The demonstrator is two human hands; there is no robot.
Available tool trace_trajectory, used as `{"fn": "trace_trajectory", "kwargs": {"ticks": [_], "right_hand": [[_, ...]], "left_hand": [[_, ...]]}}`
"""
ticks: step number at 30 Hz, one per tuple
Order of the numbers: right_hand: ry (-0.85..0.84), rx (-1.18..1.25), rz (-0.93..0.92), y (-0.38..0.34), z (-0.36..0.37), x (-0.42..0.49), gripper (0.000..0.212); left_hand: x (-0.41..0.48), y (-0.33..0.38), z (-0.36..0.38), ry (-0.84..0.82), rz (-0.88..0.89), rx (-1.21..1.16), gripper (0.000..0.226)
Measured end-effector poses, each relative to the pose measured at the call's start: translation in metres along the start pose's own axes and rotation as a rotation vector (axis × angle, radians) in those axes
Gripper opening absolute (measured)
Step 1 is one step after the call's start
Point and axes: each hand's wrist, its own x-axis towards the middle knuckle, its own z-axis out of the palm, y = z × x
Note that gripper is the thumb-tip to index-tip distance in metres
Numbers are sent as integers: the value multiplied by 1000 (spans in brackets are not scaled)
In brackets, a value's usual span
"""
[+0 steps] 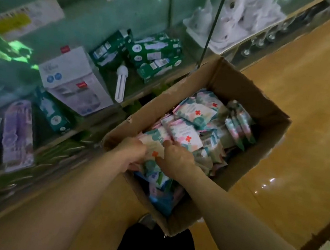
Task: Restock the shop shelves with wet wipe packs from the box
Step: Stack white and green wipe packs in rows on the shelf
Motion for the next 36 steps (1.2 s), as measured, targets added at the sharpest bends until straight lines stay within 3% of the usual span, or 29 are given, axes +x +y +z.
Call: {"fn": "trace_trajectory", "kwargs": {"ticks": [5, 10, 14, 17, 19, 21, 23, 25, 28, 32, 36], "right_hand": [[-16, 253, 110, -2, 26, 26, 61], [-8, 308, 217, -6, 38, 36, 70], [-175, 906, 273, 4, 34, 35, 43], [-274, 1264, 216, 17, 17, 32, 39], [-290, 1361, 161, 20, 3, 32, 33], [-180, 1298, 192, 19, -4, 37, 35], [-27, 1210, 267, 16, 1, 43, 39], [53, 938, 270, 16, 14, 47, 36], [23, 498, 76, 5, 37, 40, 32], [54, 152, -95, -28, 74, 37, 69], [74, -10, -51, -36, 69, 36, 67]], "left_hand": [[15, -4, 4, 73, 35, -92, 40], [24, -9, 3, 102, 50, -108, 40], [23, -10, 2, 62, 21, -211, 31], [20, -9, 1, -11, -10, -299, 21], [18, -5, 0, -66, -6, -345, 22], [18, 0, 1, -50, 56, -395, 18], [15, 2, 1, 72, 167, -322, 13], [16, -5, -3, 269, 357, 15, 22], [18, -20, -11, 514, 535, 471, 28], [21, -26, -8, 563, 582, 514, 30], [24, -27, -7, 578, 583, 527, 30]]}}
